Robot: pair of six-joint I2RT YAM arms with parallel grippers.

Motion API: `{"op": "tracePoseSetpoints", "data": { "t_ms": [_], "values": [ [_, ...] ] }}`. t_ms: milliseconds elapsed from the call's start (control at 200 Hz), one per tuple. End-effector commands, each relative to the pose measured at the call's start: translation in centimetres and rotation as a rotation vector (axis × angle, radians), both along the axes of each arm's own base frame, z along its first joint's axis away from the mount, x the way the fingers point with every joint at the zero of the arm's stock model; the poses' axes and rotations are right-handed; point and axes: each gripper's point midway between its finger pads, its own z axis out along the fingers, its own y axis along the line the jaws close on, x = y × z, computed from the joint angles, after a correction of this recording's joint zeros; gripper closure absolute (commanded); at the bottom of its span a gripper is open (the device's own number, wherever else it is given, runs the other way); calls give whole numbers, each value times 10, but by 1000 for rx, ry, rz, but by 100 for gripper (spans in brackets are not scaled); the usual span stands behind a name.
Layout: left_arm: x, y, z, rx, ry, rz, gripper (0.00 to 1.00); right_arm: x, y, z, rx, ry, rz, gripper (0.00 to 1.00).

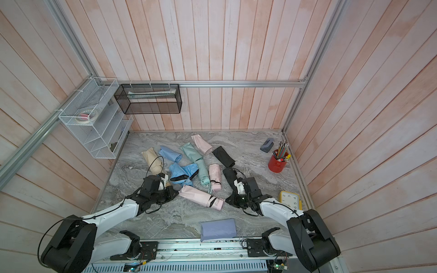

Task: Take umbrellas out of sleeves
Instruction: Take out the umbrella from the umbrella sleeve.

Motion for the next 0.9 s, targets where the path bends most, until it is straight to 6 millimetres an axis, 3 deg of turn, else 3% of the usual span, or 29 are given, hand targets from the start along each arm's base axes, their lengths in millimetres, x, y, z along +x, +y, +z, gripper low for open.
{"op": "tracePoseSetpoints", "data": {
  "t_ms": [0, 895],
  "values": [
    [9, 10, 7, 36, -41, 32, 100, 3, -7, -1, -31, -11, -21, 100],
    [1, 26, 7, 62, -45, 100, 100, 2, -11, -3, -40, -9, -25, 100]
  ]
}}
